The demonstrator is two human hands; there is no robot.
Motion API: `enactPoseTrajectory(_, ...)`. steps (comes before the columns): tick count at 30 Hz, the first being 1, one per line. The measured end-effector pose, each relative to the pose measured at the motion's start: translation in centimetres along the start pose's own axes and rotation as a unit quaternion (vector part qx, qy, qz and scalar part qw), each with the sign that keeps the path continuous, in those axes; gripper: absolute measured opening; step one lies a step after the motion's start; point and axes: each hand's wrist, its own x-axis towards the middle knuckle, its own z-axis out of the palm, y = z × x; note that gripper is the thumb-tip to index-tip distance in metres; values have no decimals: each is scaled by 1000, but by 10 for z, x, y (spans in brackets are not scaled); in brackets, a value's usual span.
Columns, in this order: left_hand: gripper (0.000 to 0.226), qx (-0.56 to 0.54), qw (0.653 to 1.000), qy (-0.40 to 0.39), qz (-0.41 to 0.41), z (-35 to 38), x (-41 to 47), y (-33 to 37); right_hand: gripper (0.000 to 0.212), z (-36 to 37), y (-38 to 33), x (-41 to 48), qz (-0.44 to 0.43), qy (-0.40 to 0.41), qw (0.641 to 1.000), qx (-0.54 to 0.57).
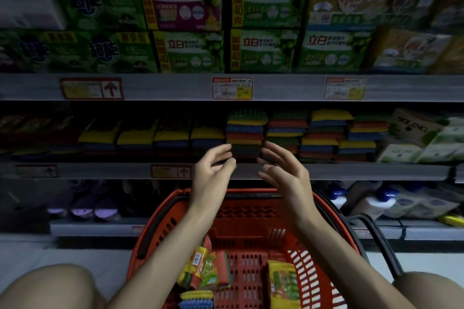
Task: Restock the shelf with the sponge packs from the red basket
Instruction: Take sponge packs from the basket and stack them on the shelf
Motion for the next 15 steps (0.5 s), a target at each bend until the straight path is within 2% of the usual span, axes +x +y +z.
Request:
enactPoseTrajectory(4, 32, 42, 997, -60, 14, -11, -23, -7, 39, -13, -1, -11, -11, 1, 998, -66)
enactPoseTrajectory(10, 26, 141, 980, -139, 4, -27, -47, -36, 44, -37, 14, -27, 14, -45, 980, -195)
enactPoseTrajectory(12, 26, 192, 968, -160, -8, -34, -49, -55, 45, -45, 33, -31, 25, -82, 957, -278)
enactPoseTrajectory(15, 29, 310, 935, -173, -16, -48, -50, -87, 51, -57, 74, -41, 74, -157, 898, -404)
